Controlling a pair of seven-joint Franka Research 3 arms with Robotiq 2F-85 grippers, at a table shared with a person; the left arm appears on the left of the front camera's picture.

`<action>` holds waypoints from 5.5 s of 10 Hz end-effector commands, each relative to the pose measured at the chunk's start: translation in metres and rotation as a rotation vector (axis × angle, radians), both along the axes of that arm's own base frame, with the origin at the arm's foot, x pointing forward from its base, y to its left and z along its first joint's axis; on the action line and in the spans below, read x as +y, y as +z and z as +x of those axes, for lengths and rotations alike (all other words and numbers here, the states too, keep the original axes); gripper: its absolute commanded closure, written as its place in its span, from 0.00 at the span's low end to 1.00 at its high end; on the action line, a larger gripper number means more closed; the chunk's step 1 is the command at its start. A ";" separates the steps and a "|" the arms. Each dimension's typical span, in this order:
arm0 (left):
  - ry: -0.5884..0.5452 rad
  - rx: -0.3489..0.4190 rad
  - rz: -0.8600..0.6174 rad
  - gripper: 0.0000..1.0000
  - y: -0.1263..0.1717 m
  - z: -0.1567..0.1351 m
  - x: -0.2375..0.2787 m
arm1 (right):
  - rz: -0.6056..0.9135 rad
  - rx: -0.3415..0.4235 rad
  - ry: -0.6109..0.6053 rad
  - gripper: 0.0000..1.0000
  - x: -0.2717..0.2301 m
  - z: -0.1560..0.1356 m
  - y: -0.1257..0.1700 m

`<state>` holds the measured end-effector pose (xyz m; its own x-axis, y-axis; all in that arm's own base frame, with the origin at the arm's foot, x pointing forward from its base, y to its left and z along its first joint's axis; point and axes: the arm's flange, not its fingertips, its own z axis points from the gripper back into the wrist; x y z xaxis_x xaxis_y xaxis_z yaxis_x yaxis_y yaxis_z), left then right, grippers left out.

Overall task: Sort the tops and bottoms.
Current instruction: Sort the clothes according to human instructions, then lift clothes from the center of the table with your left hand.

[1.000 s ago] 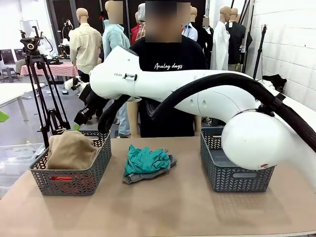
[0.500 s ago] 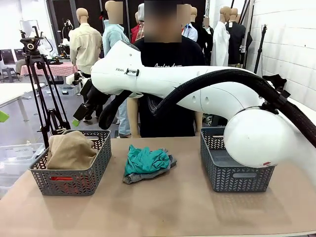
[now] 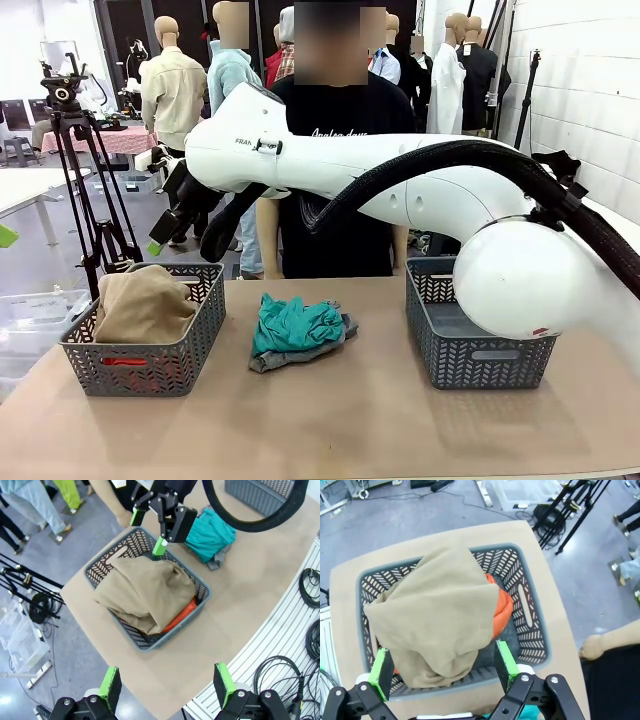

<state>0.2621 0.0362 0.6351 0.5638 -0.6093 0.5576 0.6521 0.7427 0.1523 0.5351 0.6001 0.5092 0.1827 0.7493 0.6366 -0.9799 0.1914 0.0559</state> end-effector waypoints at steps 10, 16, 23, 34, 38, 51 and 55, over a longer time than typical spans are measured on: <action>-0.001 -0.001 0.004 0.04 0.001 0.001 0.000 | 0.000 -0.001 0.001 0.00 0.000 -0.001 0.001; -0.001 -0.001 0.004 0.04 0.001 0.001 0.000 | 0.000 -0.001 0.001 0.00 0.000 -0.001 0.001; -0.001 -0.001 0.004 0.04 0.001 0.001 0.000 | -0.123 -0.010 0.047 0.00 -0.107 -0.050 0.042; -0.001 -0.001 0.004 0.04 0.001 0.001 0.000 | -0.140 0.164 -0.251 0.00 -0.270 -0.123 0.011; -0.001 -0.001 0.004 0.04 0.001 0.001 0.000 | -0.095 0.107 -0.393 0.00 -0.335 -0.136 0.050; -0.228 0.040 0.142 0.04 -0.040 0.052 -0.151 | -0.146 0.185 -0.492 0.00 -0.421 -0.169 0.068; -0.296 -0.004 0.214 0.04 -0.080 0.080 -0.248 | -0.146 0.185 -0.492 0.00 -0.421 -0.169 0.068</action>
<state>0.3301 -0.2116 0.5494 0.3226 -0.8660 0.3821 0.8546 0.4400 0.2758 0.3648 0.1805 0.5773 0.6346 0.6227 0.4577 -0.7484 0.6429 0.1630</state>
